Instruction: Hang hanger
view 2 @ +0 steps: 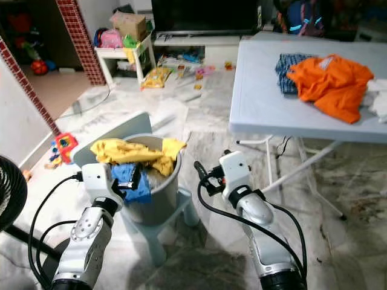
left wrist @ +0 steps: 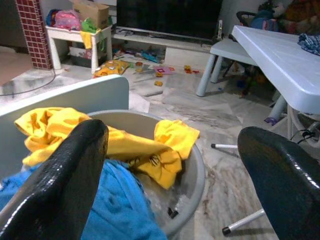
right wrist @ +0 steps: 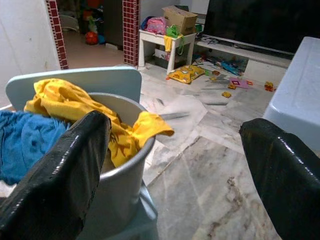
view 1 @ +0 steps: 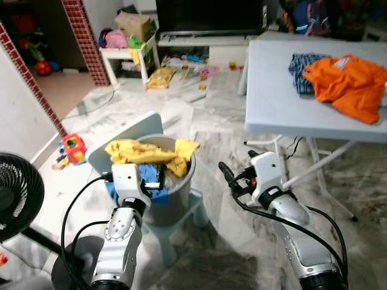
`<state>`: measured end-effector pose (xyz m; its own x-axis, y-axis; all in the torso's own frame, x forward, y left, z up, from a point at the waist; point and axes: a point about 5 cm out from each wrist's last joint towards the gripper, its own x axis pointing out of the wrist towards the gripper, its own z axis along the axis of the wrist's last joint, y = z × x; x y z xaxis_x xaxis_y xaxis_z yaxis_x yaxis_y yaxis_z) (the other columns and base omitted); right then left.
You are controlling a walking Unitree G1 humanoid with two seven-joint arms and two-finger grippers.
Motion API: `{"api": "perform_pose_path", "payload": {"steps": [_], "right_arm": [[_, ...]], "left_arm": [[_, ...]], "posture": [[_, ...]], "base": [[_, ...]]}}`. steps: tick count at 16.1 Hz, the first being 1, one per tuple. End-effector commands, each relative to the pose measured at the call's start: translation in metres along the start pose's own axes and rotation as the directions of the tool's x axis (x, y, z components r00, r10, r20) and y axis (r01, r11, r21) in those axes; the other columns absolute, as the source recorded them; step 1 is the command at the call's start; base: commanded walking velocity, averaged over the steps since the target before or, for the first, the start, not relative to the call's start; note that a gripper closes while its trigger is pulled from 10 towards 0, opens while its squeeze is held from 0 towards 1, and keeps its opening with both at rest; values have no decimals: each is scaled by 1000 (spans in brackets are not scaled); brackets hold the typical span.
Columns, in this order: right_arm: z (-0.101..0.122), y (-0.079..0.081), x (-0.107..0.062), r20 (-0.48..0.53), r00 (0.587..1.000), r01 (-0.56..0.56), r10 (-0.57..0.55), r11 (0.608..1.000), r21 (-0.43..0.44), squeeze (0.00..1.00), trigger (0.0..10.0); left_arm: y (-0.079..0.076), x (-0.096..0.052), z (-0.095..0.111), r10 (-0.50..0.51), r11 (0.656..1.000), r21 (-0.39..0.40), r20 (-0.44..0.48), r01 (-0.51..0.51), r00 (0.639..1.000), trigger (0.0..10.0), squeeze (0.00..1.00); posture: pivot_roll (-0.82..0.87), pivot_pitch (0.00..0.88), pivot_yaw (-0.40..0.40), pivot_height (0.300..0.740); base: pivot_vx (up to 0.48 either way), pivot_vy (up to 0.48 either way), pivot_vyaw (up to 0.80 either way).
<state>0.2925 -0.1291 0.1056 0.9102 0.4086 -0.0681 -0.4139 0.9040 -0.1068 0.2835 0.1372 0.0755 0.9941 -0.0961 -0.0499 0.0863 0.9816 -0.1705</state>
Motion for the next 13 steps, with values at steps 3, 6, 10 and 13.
{"api": "perform_pose_path", "payload": {"steps": [3,6,10,13], "right_arm": [[5,6,3,15,999,-35,35,999,-5,0,10000],[5,8,3,16,999,-44,45,999,-15,0,10000],[5,8,4,15,999,-51,51,998,-24,0,10000],[5,11,4,15,997,-69,70,997,-38,0,10000]], "left_arm": [[7,1,3,22,1000,-8,10,-22,1000,10000,0],[7,2,3,18,1000,-12,8,-18,1000,10000,0],[6,3,3,25,1000,-16,2,-25,1000,10000,0],[7,2,0,39,999,-30,-9,-39,999,10000,0]], "posture": [[-160,0,50,740],[-161,0,49,740],[-160,0,51,740],[-157,0,50,740]], "base": [[378,0,0],[409,0,0],[378,0,0],[0,0,0]]}}
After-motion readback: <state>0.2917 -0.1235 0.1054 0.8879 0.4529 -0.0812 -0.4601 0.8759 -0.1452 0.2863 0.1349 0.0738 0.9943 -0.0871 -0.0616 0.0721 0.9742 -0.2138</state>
